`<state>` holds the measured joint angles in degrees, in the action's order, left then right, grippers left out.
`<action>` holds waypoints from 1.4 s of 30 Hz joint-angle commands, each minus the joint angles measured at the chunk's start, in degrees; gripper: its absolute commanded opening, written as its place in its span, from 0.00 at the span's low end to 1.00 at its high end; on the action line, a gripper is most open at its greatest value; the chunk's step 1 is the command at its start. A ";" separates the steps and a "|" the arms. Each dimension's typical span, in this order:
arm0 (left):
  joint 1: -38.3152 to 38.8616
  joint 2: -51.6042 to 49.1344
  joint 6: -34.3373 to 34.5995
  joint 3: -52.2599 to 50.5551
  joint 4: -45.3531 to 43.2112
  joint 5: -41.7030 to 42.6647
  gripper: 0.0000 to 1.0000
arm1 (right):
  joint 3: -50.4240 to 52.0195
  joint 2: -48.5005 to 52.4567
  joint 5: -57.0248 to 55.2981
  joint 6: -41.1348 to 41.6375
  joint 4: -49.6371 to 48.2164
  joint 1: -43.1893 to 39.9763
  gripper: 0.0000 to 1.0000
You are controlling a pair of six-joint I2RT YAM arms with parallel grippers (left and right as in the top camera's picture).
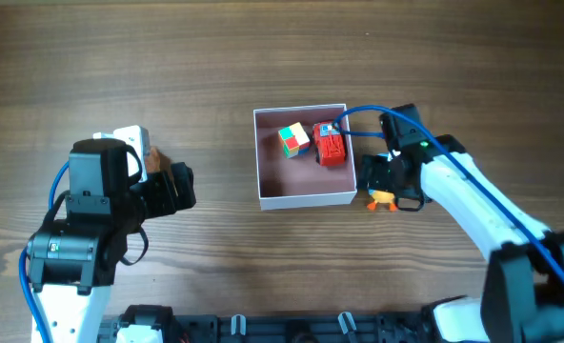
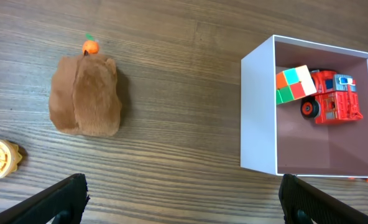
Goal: Pack container
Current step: 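Grasp the yellow duck figure with the right gripper, then lower the duck into the box and open the right gripper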
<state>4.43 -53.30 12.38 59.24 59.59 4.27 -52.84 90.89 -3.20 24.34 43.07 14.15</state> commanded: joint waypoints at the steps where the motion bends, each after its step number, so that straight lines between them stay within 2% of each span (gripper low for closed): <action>1: -0.31 0.04 0.50 1.03 -0.11 0.66 1.00 | 0.26 4.85 1.97 -1.70 -3.50 0.07 0.95; 6: -0.31 0.04 0.50 1.03 -0.11 0.66 1.00 | 0.26 7.76 3.13 -1.70 -4.74 0.07 0.88; 8: -0.31 0.04 0.50 1.03 -0.11 0.66 1.00 | 0.26 7.76 3.15 -1.66 -4.74 0.07 0.79; 11: -0.31 0.04 0.50 1.03 -0.11 0.66 1.00 | 0.26 7.76 3.13 -1.64 -4.79 0.07 0.53; 13: -0.31 0.04 0.50 1.03 -0.11 0.66 1.00 | 0.24 7.76 3.13 -1.66 -4.96 0.07 0.46; 15: -0.31 0.04 0.50 1.03 -0.11 0.66 1.00 | 0.24 7.74 3.13 -1.64 -5.38 0.07 0.25; 17: -0.31 0.04 0.50 1.03 -0.11 0.63 1.00 | 0.24 7.74 3.13 -1.66 -5.75 0.07 0.20; 19: -0.31 0.04 0.50 1.03 -0.11 0.66 1.00 | 0.13 7.72 3.10 -1.64 -6.01 0.07 0.04; 22: -0.33 0.04 0.50 1.03 -0.13 0.63 1.00 | -1.03 6.73 2.89 -1.68 -5.66 0.07 0.04; 25: -0.31 0.04 0.50 1.03 -0.13 0.63 1.00 | -5.09 2.82 -0.04 -1.68 -1.16 0.09 0.04; 27: -0.31 0.04 0.50 1.03 -0.15 0.63 1.00 | -12.13 -4.44 -3.41 -2.60 4.35 0.44 0.04; 29: -0.33 0.04 0.50 1.03 -0.17 0.63 1.00 | -17.25 -10.32 -3.26 -3.56 5.14 2.01 0.04; 32: -0.31 0.04 0.52 1.03 -0.15 0.66 1.00 | -21.77 -13.77 -2.71 -3.13 3.69 7.48 0.04; 35: -0.31 0.04 0.50 1.03 -0.15 0.66 1.00 | -22.69 -12.11 -2.78 -1.92 -1.53 15.50 0.04; 37: -0.31 0.04 0.50 1.03 -0.15 0.66 1.00 | -22.69 -7.04 -2.38 -1.44 -7.61 20.94 0.04; 42: -0.31 0.04 0.50 1.03 -0.15 0.66 1.00 | -22.69 8.22 7.02 -3.41 -18.99 23.12 0.04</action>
<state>4.43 -53.32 12.38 59.24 59.57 4.27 -75.33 92.88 -2.09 22.00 27.99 37.23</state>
